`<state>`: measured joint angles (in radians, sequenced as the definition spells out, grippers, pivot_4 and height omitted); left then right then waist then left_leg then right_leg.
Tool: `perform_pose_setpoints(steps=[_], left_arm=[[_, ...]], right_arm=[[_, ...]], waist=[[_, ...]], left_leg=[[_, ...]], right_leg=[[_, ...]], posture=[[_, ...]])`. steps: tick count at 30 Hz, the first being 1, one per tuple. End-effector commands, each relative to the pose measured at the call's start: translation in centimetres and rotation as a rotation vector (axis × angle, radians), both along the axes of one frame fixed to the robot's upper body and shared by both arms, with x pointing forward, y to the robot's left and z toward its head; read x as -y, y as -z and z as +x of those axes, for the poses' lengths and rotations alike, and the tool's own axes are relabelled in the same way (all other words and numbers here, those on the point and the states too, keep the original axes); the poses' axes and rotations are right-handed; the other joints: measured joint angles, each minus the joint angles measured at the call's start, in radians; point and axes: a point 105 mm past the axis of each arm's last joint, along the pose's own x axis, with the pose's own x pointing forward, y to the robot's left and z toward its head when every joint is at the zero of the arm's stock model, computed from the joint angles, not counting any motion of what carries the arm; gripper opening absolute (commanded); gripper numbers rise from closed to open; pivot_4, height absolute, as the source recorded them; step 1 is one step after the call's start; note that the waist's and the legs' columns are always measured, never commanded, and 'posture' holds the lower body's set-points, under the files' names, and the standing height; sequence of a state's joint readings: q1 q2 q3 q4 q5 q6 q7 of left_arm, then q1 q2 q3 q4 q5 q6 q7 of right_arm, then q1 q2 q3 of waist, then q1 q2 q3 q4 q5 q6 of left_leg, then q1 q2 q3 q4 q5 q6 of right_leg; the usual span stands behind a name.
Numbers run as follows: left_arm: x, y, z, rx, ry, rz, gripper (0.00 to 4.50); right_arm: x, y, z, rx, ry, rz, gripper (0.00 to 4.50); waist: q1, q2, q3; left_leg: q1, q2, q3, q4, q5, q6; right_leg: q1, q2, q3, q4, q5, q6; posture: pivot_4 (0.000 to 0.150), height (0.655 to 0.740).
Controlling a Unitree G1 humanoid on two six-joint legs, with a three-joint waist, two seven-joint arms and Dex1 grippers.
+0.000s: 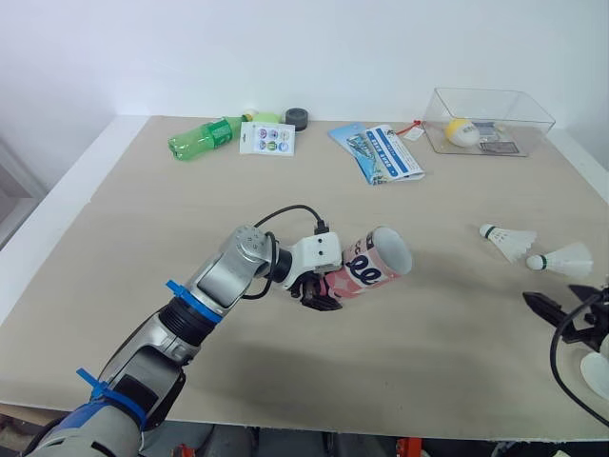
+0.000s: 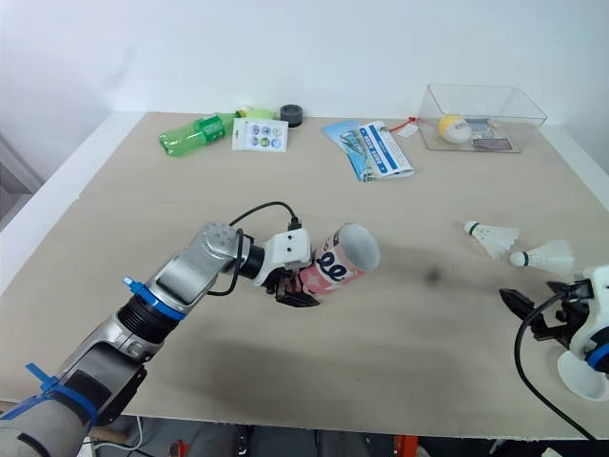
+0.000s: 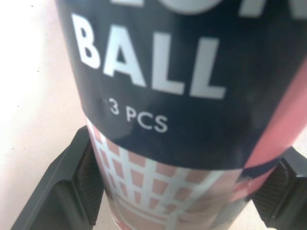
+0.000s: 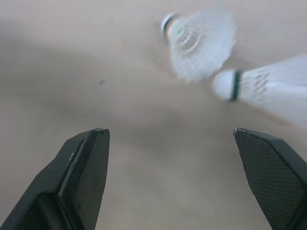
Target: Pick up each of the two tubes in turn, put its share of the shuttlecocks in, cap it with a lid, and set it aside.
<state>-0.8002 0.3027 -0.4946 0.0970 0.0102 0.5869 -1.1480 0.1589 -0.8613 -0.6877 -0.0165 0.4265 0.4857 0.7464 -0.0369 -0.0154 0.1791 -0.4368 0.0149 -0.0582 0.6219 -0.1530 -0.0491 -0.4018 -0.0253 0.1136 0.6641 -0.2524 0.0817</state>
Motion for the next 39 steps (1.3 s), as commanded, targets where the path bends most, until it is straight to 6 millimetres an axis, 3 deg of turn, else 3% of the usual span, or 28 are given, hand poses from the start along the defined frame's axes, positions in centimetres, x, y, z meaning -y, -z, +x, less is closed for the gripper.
perform_pose_setpoints(steps=[1,7,16,24,28,39], left_arm=[[0.6,-0.2,-0.3,0.006,0.028,-0.003,3.64],[0.7,-0.2,-0.2,0.006,0.029,-0.002,3.64],[0.1,0.2,-0.3,0.001,0.017,0.01,3.64],[-0.2,0.1,-0.2,0.002,0.007,0.012,3.64],[-0.3,0.1,-0.2,0.002,-0.001,0.011,3.64],[-0.6,0.1,0.0,0.001,-0.024,0.01,3.64]], right_arm=[[0.7,-3.3,0.6,0.125,0.008,-0.15,4.43],[1.5,-2.6,3.0,0.197,0.083,-0.209,4.43],[-0.6,-0.9,6.4,0.205,-0.034,-0.188,4.43],[-0.9,0.3,8.0,0.164,-0.123,-0.192,4.43],[-0.8,-0.2,9.0,0.176,-0.137,-0.196,4.43],[0.8,0.0,9.8,0.165,-0.055,-0.132,4.43]], waist=[[-0.001,0.0,0.0],[-0.004,-0.001,0.0],[-0.009,0.0,0.0],[-0.013,0.0,0.0],[-0.014,0.0,0.0],[-0.015,0.0,0.0]], left_leg=[[0.0,0.0,0.0,0.0,0.0,0.0],[0.0,-0.001,0.0,0.001,0.001,0.001],[0.0,-0.002,0.0,0.0,0.002,0.002],[0.001,-0.002,0.0,0.0,0.002,0.002],[0.002,-0.001,0.0,-0.001,0.002,0.002],[0.002,-0.001,0.0,-0.001,0.002,0.002]], right_leg=[[0.0,0.0,0.0,0.0,0.0,0.0],[0.001,-0.001,0.0,0.0,0.001,0.001],[0.001,-0.001,0.0,0.0,0.002,0.001],[0.002,-0.001,0.0,0.0,0.001,0.001],[0.002,-0.001,0.0,0.0,0.001,0.001],[0.002,-0.001,0.001,0.0,0.001,0.001]], posture=[[0.15,0.74],[0.15,0.74],[0.15,0.74],[0.15,0.74],[0.15,0.74],[0.15,0.74]])
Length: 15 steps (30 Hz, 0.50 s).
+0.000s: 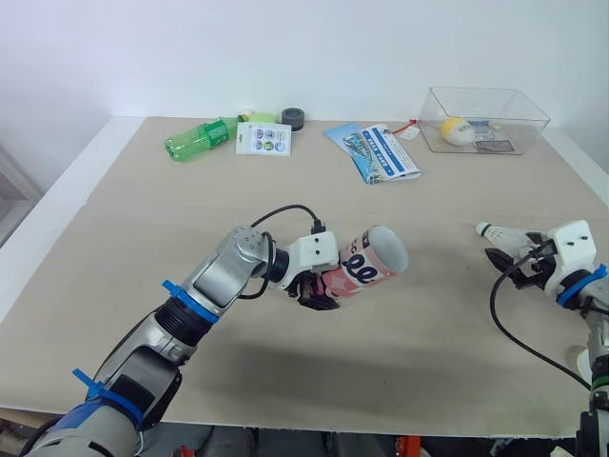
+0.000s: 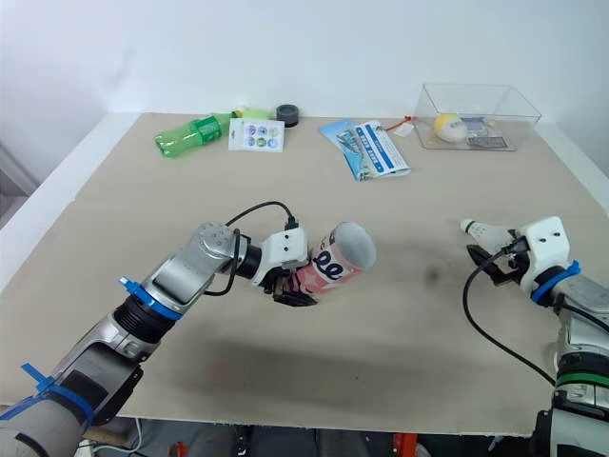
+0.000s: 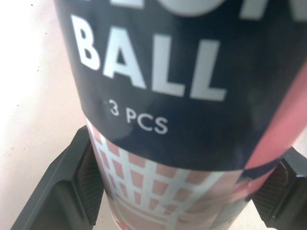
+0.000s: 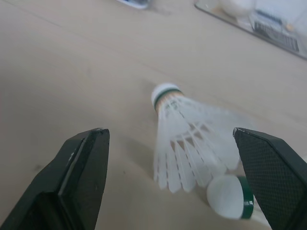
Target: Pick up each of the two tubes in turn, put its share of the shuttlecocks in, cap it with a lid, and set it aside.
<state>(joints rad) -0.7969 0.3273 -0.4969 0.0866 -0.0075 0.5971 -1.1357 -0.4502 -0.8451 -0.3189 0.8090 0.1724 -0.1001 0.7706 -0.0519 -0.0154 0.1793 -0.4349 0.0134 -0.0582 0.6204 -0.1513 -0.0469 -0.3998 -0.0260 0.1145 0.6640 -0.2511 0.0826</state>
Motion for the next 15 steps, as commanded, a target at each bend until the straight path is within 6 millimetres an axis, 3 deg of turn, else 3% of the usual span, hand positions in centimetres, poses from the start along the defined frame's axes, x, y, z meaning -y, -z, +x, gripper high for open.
perform_pose_setpoints(steps=[1,15], left_arm=[[-0.1,0.1,-0.1,0.004,-0.006,0.005,3.64],[0.1,-0.1,0.1,0.002,-0.009,0.004,3.64]], right_arm=[[1.1,-1.9,0.1,0.057,0.042,-0.002,4.43],[1.6,-0.3,-0.2,-0.003,0.081,0.041,4.43]], waist=[[0.0,0.0,0.0],[-0.002,0.0,0.0]], left_leg=[[0.0,0.0,0.0,0.0,0.0,0.0],[0.001,0.0,0.0,0.0,0.0,0.0]], right_leg=[[0.0,0.0,0.0,0.0,0.0,0.0],[0.001,0.0,0.001,0.0,0.0,0.0]], posture=[[0.15,0.74],[0.15,0.74]])
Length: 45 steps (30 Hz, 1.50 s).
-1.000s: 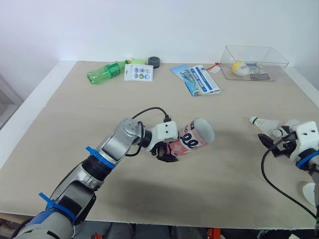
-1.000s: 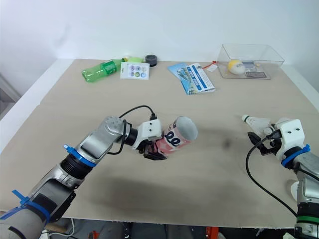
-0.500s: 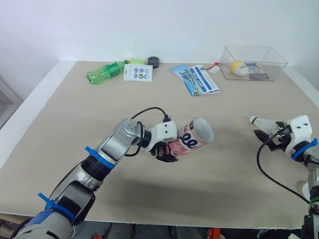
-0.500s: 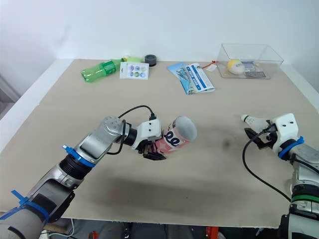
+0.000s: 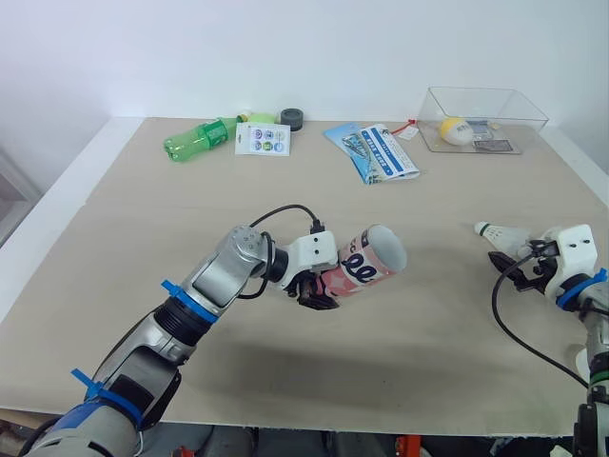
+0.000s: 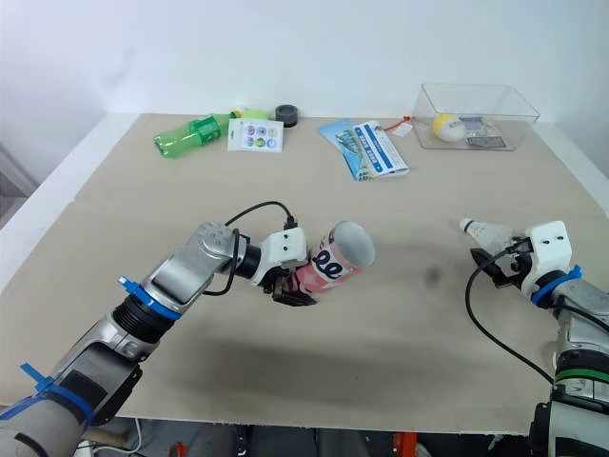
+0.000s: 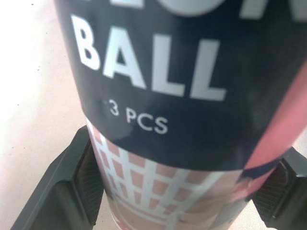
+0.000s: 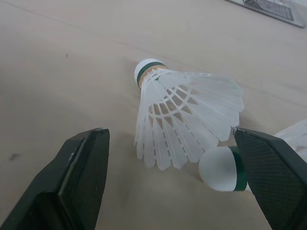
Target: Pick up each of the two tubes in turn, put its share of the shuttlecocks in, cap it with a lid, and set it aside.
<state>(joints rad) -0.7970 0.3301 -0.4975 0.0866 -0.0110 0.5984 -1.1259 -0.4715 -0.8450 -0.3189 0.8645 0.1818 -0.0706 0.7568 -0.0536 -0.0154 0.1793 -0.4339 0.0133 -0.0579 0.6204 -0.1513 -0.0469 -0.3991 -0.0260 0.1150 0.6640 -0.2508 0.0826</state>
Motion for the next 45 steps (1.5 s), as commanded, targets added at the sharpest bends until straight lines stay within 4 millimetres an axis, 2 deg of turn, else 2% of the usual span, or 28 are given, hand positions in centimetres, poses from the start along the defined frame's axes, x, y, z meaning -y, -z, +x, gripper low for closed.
perform_pose_setpoints(steps=[1,8,14,20,23,25,29,36,41,45], left_arm=[[0.2,-0.1,0.0,-0.002,0.0,0.004,3.64],[0.3,-0.2,0.1,-0.004,-0.003,0.0,3.64],[0.2,-0.2,0.1,-0.007,-0.006,0.002,3.64],[0.3,-0.2,0.1,-0.007,-0.002,0.001,3.64],[0.5,-0.2,0.1,-0.005,0.005,-0.001,3.64],[0.8,-0.2,0.0,-0.005,0.013,-0.005,3.64],[1.2,-0.3,0.1,-0.002,0.019,-0.009,3.64],[1.2,-0.2,0.0,-0.004,0.019,-0.016,3.64],[1.1,0.0,-0.1,-0.006,0.013,-0.015,3.64],[0.9,0.0,0.0,-0.007,-0.001,-0.016,3.64]], right_arm=[[0.9,-0.9,-0.2,0.02,0.035,-0.013,4.43],[1.1,-0.4,-0.6,-0.015,0.053,-0.011,4.43],[-0.3,-0.1,-2.9,-0.067,0.031,0.024,4.43],[-4.1,-2.1,-6.0,-0.085,-0.014,0.003,4.43],[-5.4,-3.3,-6.7,-0.095,-0.056,-0.012,4.43],[-5.5,-4.4,-6.4,-0.07,-0.064,-0.061,4.43],[-3.3,-5.6,-4.9,-0.005,0.018,-0.116,4.43],[0.0,-5.1,-2.4,0.01,0.108,-0.151,4.43],[0.9,-4.3,-1.3,-0.026,0.13,-0.126,4.43],[1.0,-5.7,-1.1,0.019,0.121,-0.157,4.43]], waist=[[0.0,0.0,0.0],[0.0,-0.001,0.0],[0.001,-0.001,0.0],[0.005,0.0,-0.001],[0.003,0.0,0.0],[0.005,-0.001,0.0],[0.006,-0.002,0.001],[0.008,-0.002,0.001],[0.008,-0.002,0.001],[0.007,-0.002,0.0]], left_leg=[[0.0,0.0,0.0,0.0,0.0,0.0],[0.003,0.0,0.0,0.0,0.0,0.0],[0.005,0.0,-0.001,0.0,0.0,0.0],[0.005,0.0,-0.001,-0.001,0.0,0.0],[0.005,0.0,0.0,0.0,0.0,0.0],[0.005,0.0,0.0,0.001,0.0,0.0],[0.004,-0.001,0.0,0.001,0.0,0.0],[0.002,-0.002,0.0,-0.001,0.0,0.0],[0.002,-0.002,0.0,-0.002,0.0,0.0],[0.002,-0.002,0.0,-0.002,0.0,0.0]], right_leg=[[0.0,0.0,0.0,0.0,0.0,0.0],[0.004,0.0,0.0,0.0,0.0,0.0],[0.007,0.0,0.0,0.0,-0.001,0.0],[0.006,0.0,0.0,0.0,-0.001,0.0],[0.006,0.0,0.0,0.0,-0.001,0.0],[0.006,-0.001,0.0,0.0,-0.001,0.0],[0.006,-0.001,0.0,-0.001,-0.001,-0.001],[0.005,-0.002,-0.001,-0.003,-0.002,0.0],[0.006,-0.002,-0.001,-0.004,-0.002,0.001],[0.006,-0.002,-0.001,-0.004,-0.003,0.001]], posture=[[0.15,0.74],[0.15,0.74],[0.15,0.74],[0.15,0.74],[0.15,0.74],[0.15,0.74],[0.15,0.74],[0.15,0.74],[0.15,0.74],[0.15,0.74]])
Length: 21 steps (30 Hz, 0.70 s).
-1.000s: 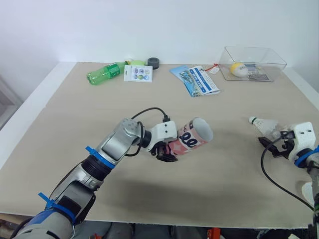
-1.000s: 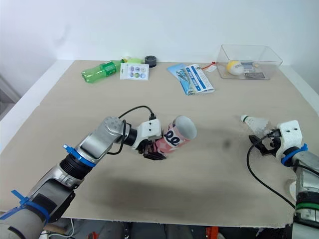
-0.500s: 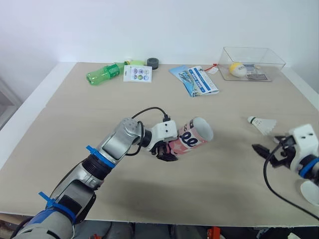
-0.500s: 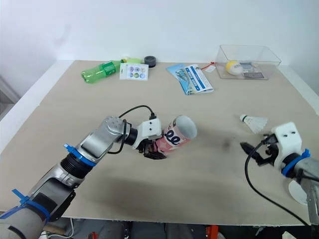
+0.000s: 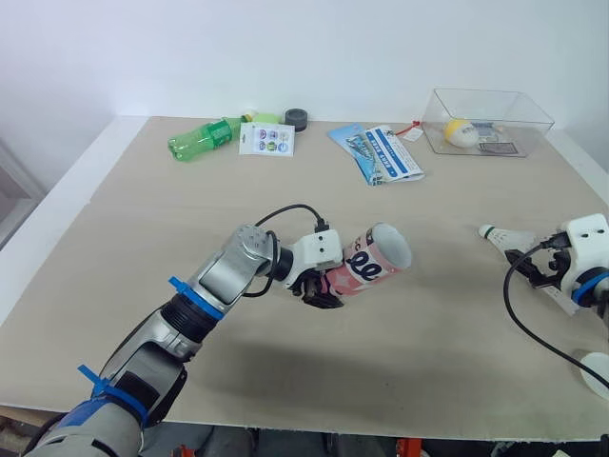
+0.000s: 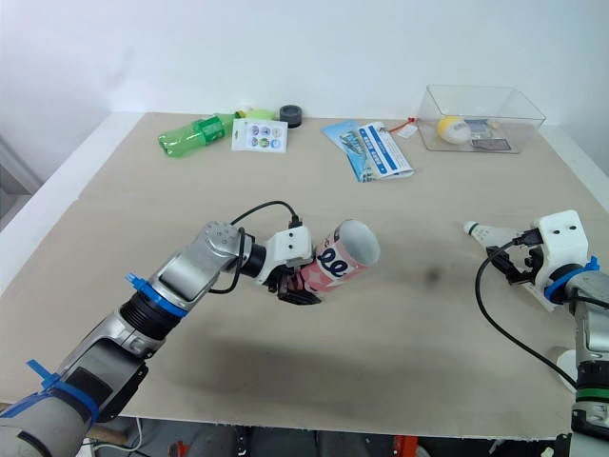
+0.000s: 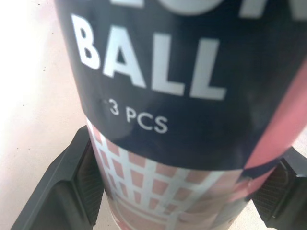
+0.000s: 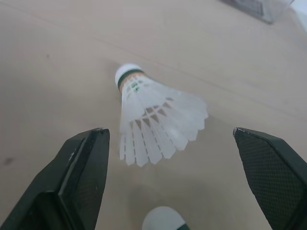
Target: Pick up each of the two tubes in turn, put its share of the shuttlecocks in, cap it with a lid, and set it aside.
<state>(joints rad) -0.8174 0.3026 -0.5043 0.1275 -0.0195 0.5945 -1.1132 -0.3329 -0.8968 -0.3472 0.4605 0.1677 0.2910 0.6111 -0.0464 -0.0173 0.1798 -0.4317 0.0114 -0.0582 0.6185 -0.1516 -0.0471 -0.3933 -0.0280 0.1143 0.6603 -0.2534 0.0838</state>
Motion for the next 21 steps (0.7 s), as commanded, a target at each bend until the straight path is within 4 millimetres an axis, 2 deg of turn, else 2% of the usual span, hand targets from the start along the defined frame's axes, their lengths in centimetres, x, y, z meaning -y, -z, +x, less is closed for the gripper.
perform_pose_setpoints(steps=[1,5,7,11,16,21], left_arm=[[0.1,0.0,-0.3,0.005,-0.003,-0.006,3.64],[0.0,0.2,-0.5,0.0,-0.004,-0.005,3.64],[0.0,0.2,-0.5,-0.004,-0.005,-0.007,3.64],[0.2,0.3,-0.5,-0.005,0.005,-0.006,3.64],[0.6,0.3,-0.4,-0.002,0.025,-0.004,3.64],[1.1,0.2,-0.4,-0.005,0.044,-0.008,3.64]], right_arm=[[0.3,-3.8,0.0,0.098,-0.032,-0.069,4.43],[0.1,-5.5,-1.4,0.134,-0.084,-0.097,4.43],[-0.2,-6.1,-2.8,0.141,-0.12,-0.101,4.43],[-1.8,-7.0,-6.3,0.179,-0.231,-0.003,4.43],[-1.8,-5.4,-10.8,0.08,-0.248,0.095,4.43],[-3.1,-2.1,-13.5,-0.087,-0.24,0.246,4.43]], waist=[[0.0,0.0,0.0],[0.001,0.0,0.0],[0.002,0.0,0.0],[0.001,0.0,0.0],[0.003,-0.001,0.0],[0.001,-0.003,0.001]], left_leg=[[0.0,0.0,0.0,0.0,0.0,0.0],[0.0,0.0,0.0,0.0,0.0,0.0],[0.0,0.0,0.0,0.0,0.0,0.0],[0.0,0.0,-0.001,-0.001,-0.001,0.0],[0.0,0.0,-0.001,0.0,-0.001,0.0],[0.001,0.0,0.0,0.002,-0.001,0.0]], right_leg=[[0.0,0.0,0.0,0.0,0.0,0.0],[0.0,0.0,0.0,0.0,0.0,0.0],[0.0,0.0,0.0,0.0,0.0,0.001],[0.001,0.0,0.0,0.0,-0.002,0.001],[0.002,0.0,-0.001,0.0,-0.002,0.001],[0.002,-0.002,-0.001,-0.001,-0.002,0.0]], posture=[[0.15,0.74],[0.15,0.74],[0.15,0.74],[0.15,0.74],[0.15,0.74],[0.15,0.74]])
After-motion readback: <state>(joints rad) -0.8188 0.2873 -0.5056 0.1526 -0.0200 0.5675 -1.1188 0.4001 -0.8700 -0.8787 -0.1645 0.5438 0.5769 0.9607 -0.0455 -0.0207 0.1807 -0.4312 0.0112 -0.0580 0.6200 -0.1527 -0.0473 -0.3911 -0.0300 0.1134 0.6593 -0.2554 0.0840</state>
